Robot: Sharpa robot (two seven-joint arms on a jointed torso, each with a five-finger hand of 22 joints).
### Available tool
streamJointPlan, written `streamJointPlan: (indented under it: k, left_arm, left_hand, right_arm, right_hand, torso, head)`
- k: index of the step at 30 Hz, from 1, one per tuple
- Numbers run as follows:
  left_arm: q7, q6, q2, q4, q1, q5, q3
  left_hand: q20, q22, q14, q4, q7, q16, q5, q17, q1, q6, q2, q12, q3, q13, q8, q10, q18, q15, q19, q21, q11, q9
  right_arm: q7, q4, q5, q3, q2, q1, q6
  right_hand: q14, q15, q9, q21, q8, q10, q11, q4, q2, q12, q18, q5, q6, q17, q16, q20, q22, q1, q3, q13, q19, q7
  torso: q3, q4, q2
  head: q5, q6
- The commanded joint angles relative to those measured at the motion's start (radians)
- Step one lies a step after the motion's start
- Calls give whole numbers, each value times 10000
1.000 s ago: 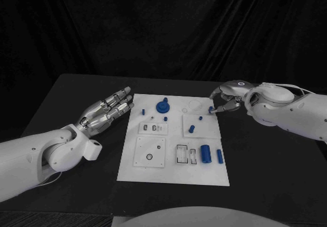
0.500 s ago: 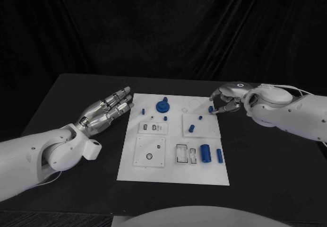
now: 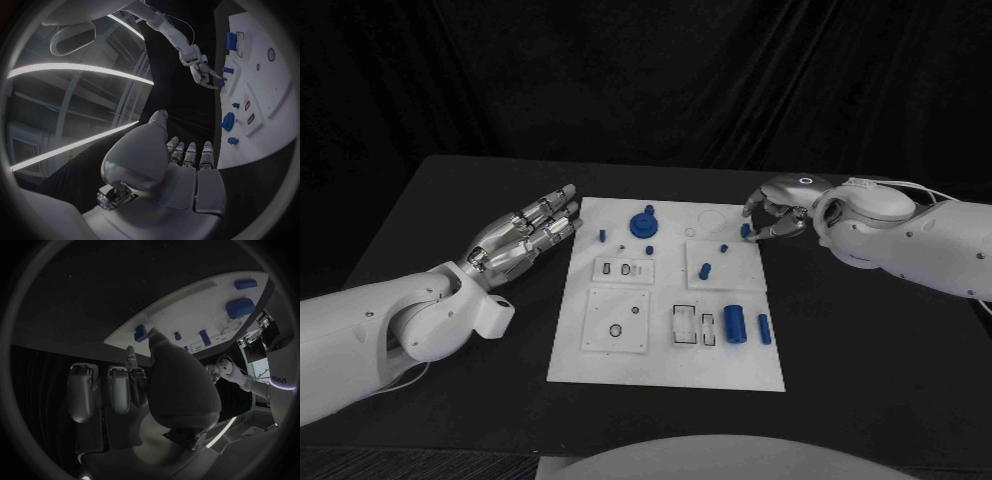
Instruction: Assemble the parts on the task board
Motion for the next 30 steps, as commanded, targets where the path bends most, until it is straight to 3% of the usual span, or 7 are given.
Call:
streamJointPlan:
  k: [1,5,10,12,21,27,30]
  left_arm:
    - [59,155,28,11,-6,1,8]
    - [49,171,36,10,-7,1,8]
    - [37,185,36,11,-8,1,8]
    - [34,188,34,12,-8,1,8]
    - [17,207,33,10,-9,1,8]
    - [0,225,35,6,-10,1,8]
    - [-10,235,35,5,-10,1,8]
  left_hand:
    - [55,-17,-22,-54,37,-36,37,-16,54,-7,76,-34,3,-11,35,-23,-81,81,11,-59,81,7]
    - [58,-17,-22,-63,39,-36,40,-16,54,-8,81,-34,10,-11,35,-23,-83,87,11,-59,86,7]
    - [58,-17,-22,-63,39,-36,40,-16,54,-8,81,-34,10,-11,35,-23,-83,87,11,-59,86,7]
    - [58,-17,-22,-63,39,-36,40,-16,54,-8,81,-34,10,-11,35,-23,-83,87,11,-59,86,7]
    - [58,-17,-22,-63,39,-36,40,-16,54,-8,81,-34,10,-11,35,-23,-83,87,11,-59,86,7]
    - [65,-17,-22,-80,41,-36,43,-16,53,-5,88,-34,23,-11,35,-23,-87,99,11,-59,93,8]
    - [65,-17,-22,-80,41,-36,43,-16,53,-5,88,-34,23,-11,35,-23,-87,99,11,-59,93,8]
  right_arm:
    - [-112,1,-25,4,9,-41,-160]
    - [-139,-14,-25,4,36,-77,-175]
    - [-149,-31,-25,4,68,-122,-210]
    - [-153,-41,-25,4,83,-133,-229]
    - [-167,-85,-25,4,145,-158,-306]
    - [-226,-139,-25,4,189,-180,-302]
    - [-247,-162,-25,4,207,-198,-282]
  right_hand:
    - [1066,-73,75,-48,167,1046,-78,32,-13,35,-64,115,180,2634,27,-91,2359,72,1,2631,707,-5]
    - [1066,-70,314,-64,556,1046,-77,11,48,35,-61,652,343,2634,27,-86,2360,81,12,2631,704,1]
    - [1066,-66,676,-85,1059,1046,-79,-63,151,35,-57,1790,313,2634,27,-90,2364,214,71,2631,701,1]
    - [1066,-71,772,-94,1179,1046,-80,-81,181,35,-55,2054,250,2634,27,-89,2364,243,87,2631,698,-6]
    - [1066,-75,1000,-104,1456,1046,-87,-165,264,35,-54,2715,26,2634,27,-94,2370,344,165,2631,699,-12]
    - [1066,-82,1146,-132,1649,1046,-86,-268,297,35,-49,3599,-100,2634,27,-100,2369,433,293,2631,691,-5]
    - [1066,-79,1167,-137,1681,1046,-85,-286,302,35,-48,3699,-105,2634,27,-99,2368,442,317,2631,690,-3]
  torso:
    - [-3,-1,-3]
    - [-3,1,-4]
    - [-7,8,-6]
    - [-8,9,-8]
    - [1,3,-8]
    - [0,8,-2]
    - [-3,5,3]
  head:
    - [5,-15]
    - [3,-20]
    - [6,-28]
    - [7,-30]
    - [15,-61]
    - [17,-70]
    - [20,-73]
